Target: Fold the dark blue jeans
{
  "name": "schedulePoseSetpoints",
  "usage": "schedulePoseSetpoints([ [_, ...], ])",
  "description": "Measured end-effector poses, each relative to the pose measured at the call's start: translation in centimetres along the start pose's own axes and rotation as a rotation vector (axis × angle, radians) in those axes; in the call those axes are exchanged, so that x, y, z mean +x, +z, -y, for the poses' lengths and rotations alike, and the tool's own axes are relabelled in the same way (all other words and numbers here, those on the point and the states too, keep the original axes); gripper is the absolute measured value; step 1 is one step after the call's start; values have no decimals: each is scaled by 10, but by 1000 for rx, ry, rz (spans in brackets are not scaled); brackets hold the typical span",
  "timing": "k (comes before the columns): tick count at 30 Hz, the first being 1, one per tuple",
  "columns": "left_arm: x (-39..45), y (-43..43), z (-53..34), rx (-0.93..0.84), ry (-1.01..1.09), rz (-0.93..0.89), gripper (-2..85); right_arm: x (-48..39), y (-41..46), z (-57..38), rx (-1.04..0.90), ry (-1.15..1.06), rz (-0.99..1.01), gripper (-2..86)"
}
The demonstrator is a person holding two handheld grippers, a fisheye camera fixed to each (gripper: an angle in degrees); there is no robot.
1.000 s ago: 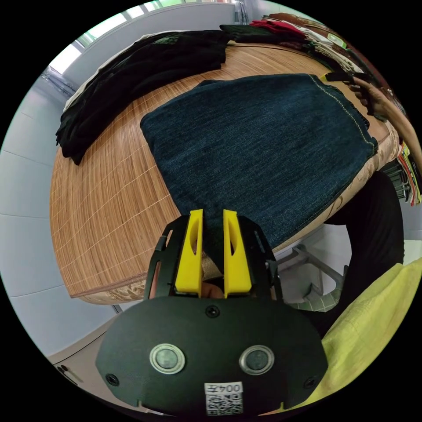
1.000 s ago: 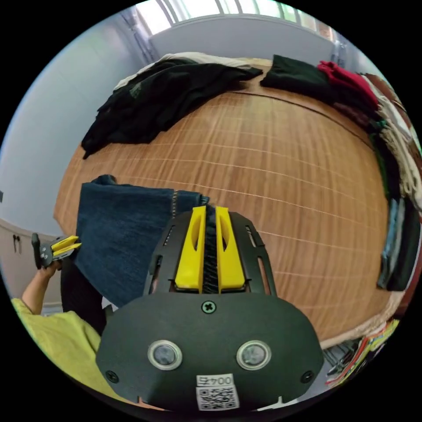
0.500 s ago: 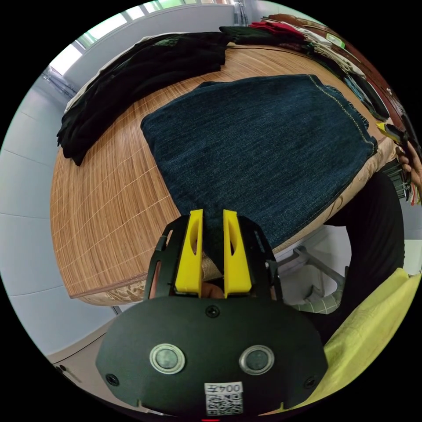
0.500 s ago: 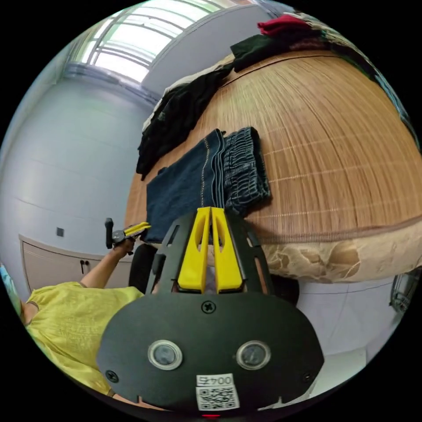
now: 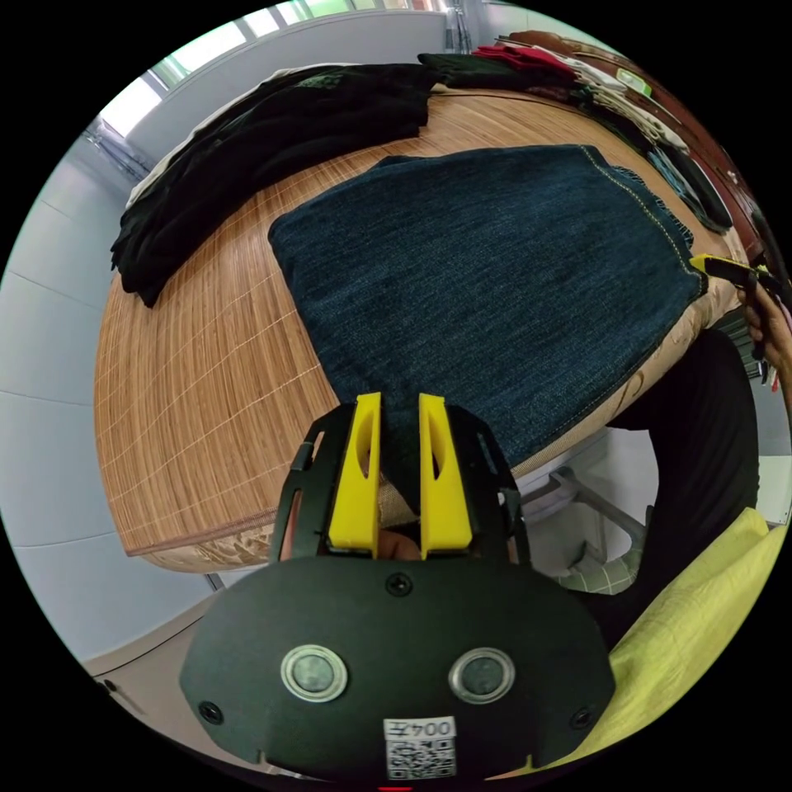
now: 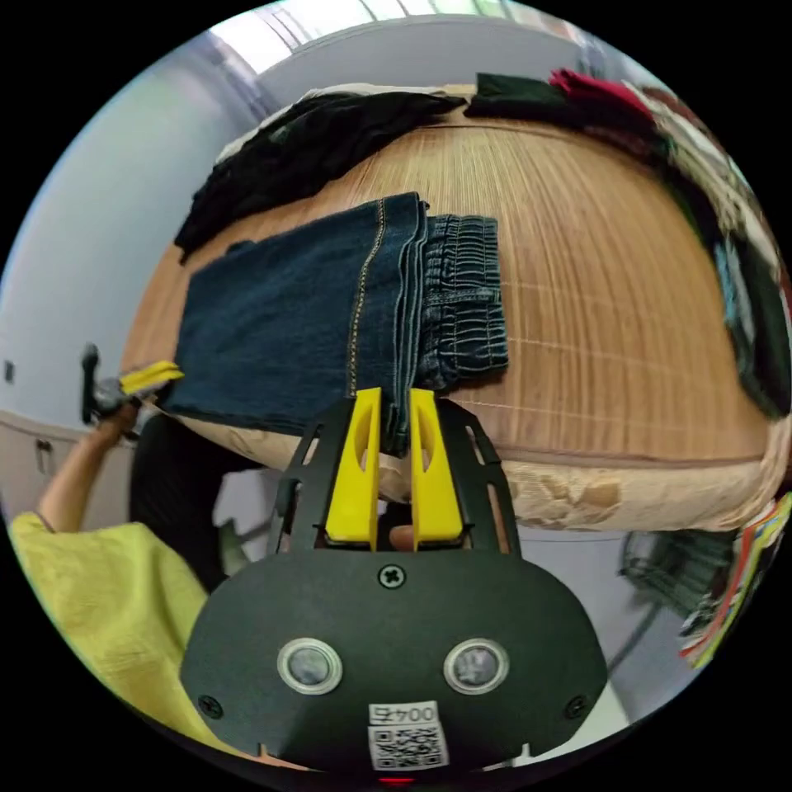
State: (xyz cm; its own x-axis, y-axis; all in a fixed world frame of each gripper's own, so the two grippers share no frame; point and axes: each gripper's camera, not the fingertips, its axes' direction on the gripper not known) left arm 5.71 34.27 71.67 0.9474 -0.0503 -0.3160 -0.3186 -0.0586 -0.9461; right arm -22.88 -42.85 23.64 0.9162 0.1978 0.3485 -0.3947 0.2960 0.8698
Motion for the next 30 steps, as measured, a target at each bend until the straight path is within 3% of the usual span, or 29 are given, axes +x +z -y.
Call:
schedulePoseSetpoints([
  [8,3,-4,-15,14,-5,-13,78,-66,3,10,-6,-54,-246,50],
  [13,-17,-20,-26,22,-17,-68,79,-109,12,36,-60,-142,-164,106],
  [19,-48,-69,-97,97,-34,-37,94,-134,85,63,-272,-155,-143,77],
  [30,44,-21,-155,77,52,110,120,-163,124,78,-391,-211,-178,73],
])
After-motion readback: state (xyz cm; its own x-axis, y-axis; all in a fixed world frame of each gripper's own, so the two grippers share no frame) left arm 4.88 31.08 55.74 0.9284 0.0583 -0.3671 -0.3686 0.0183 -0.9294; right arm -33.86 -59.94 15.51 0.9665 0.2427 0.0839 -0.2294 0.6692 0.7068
